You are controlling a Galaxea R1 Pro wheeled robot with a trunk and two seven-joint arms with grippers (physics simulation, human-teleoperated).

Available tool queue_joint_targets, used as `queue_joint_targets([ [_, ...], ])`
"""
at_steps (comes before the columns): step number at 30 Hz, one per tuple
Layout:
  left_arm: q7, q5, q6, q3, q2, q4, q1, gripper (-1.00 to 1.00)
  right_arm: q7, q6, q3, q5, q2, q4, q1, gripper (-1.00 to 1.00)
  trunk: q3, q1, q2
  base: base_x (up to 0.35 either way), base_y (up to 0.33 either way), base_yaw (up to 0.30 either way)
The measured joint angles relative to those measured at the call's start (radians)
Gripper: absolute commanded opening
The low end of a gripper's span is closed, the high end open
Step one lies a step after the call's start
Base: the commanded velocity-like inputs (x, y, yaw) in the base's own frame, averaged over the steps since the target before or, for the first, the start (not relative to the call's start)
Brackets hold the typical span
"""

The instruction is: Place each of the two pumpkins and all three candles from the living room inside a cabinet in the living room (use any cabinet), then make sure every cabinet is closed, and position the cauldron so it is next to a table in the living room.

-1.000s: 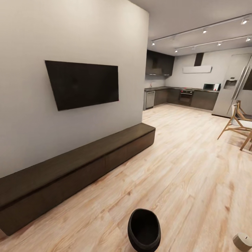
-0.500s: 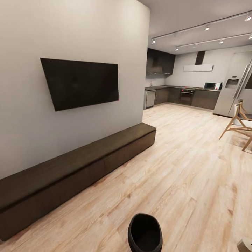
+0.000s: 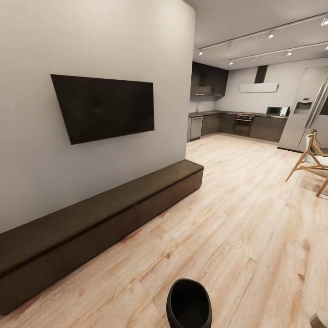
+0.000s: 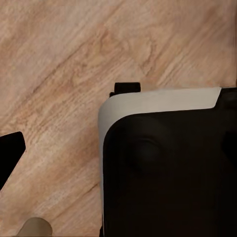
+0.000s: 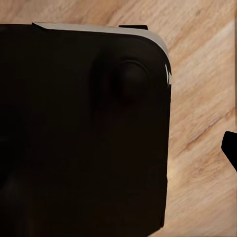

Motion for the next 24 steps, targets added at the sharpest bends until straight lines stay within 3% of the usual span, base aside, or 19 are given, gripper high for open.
queue_joint_targets([
  [2, -0.002, 0.000, 0.052, 0.000, 0.001, -0.040, -0.016, 1.00, -0.001, 0.000, -0.002, -0.001, 0.000, -0.001, 0.000, 1.00, 0.000, 0.000, 0.000, 0.000, 0.000, 0.000],
  [5, -0.006, 0.002, 0.192, 0.000, 0.002, -0.146, -0.038, 1.00, -0.002, 0.008, -0.004, -0.003, 0.000, -0.009, -0.001, 1.00, 0.000, 0.000, 0.000, 0.000, 0.000, 0.000],
  [7, -0.007, 0.003, 0.320, 0.002, 0.000, -0.267, -0.045, 1.00, -0.003, 0.044, -0.006, -0.005, 0.000, -0.062, -0.001, 1.00, 0.000, 0.000, 0.000, 0.000, 0.000, 0.000],
  [8, -0.007, 0.003, 0.352, 0.002, 0.000, -0.301, -0.046, 1.00, -0.003, 0.063, -0.006, -0.006, 0.000, -0.087, -0.001, 1.00, 0.000, 0.000, 0.000, 0.000, 0.000, 0.000],
  [11, -0.007, 0.008, 0.520, 0.003, -0.002, -0.477, -0.055, 1.00, -0.004, 0.272, -0.007, -0.007, 0.001, -0.360, -0.003, 1.00, 0.000, 0.000, 0.000, 0.000, 0.000, 0.000],
  [12, -0.007, 0.009, 0.544, 0.003, -0.002, -0.505, -0.058, 1.00, -0.004, 0.324, -0.007, -0.007, 0.001, -0.435, -0.002, 1.00, 0.000, 0.000, 0.000, 0.000, 0.000, 0.000],
  [13, -0.007, 0.010, 0.603, 0.004, -0.004, -0.568, -0.068, 1.00, -0.005, 0.489, -0.007, -0.008, 0.002, -0.546, -0.001, 1.00, 0.000, 0.000, 0.000, 0.000, 0.000, 0.000],
  [15, -0.004, 0.012, 0.659, 0.004, -0.007, -0.626, -0.081, 1.00, -0.005, 0.732, -0.007, -0.008, 0.002, -0.942, -0.001, 1.00, 0.000, 0.000, 0.000, 0.000, 0.000, 0.000],
  [17, -0.003, 0.015, 0.688, 0.004, -0.010, -0.649, -0.114, 1.00, -0.006, 0.930, -0.009, -0.007, 0.002, -1.141, -0.001, 1.00, 0.000, 0.000, 0.000, 0.000, 0.000, 0.000],
  [20, -0.003, 0.020, 0.705, 0.006, -0.014, -0.648, -0.196, 1.00, -0.007, 1.119, -0.011, -0.006, 0.003, -1.316, -0.001, 1.00, 0.000, 0.000, 0.000, 0.000, 0.000, 0.000],
  [24, -0.006, 0.015, 0.708, 0.005, -0.028, -0.636, -0.240, 1.00, -0.007, 1.163, -0.011, -0.006, 0.004, -1.353, -0.001, 1.00, 0.000, 0.000, 0.000, 0.000, 0.000, 0.000],
])
